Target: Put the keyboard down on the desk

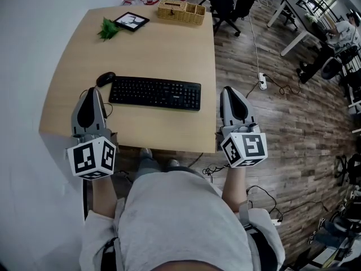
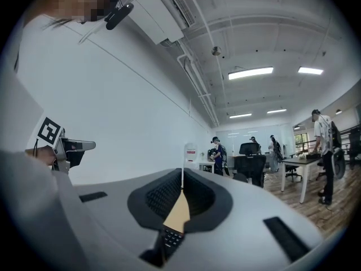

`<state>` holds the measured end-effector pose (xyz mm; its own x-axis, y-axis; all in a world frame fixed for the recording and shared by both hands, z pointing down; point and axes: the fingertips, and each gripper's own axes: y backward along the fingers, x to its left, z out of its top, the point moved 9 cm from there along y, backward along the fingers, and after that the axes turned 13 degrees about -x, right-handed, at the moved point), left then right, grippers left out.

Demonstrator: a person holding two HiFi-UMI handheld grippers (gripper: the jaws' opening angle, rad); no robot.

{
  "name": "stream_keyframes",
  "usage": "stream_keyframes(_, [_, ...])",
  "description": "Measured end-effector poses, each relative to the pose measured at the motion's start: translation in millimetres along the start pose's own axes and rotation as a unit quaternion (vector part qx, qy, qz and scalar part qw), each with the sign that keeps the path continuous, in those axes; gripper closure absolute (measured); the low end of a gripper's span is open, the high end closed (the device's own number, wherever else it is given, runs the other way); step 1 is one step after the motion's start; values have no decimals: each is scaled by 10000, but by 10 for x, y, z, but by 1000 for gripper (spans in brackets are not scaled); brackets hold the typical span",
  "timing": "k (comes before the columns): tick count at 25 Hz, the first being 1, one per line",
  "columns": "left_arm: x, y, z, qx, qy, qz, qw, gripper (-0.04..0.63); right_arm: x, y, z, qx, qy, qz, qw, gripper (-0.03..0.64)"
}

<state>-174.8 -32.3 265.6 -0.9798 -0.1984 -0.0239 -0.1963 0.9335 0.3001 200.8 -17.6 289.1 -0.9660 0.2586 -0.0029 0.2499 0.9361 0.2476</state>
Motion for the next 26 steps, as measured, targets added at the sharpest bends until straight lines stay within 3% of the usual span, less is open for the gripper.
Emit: stream_keyframes(26, [-178,98,55,81,-123,165,9998,584,-94,84,46,-107,29,149,9998,601])
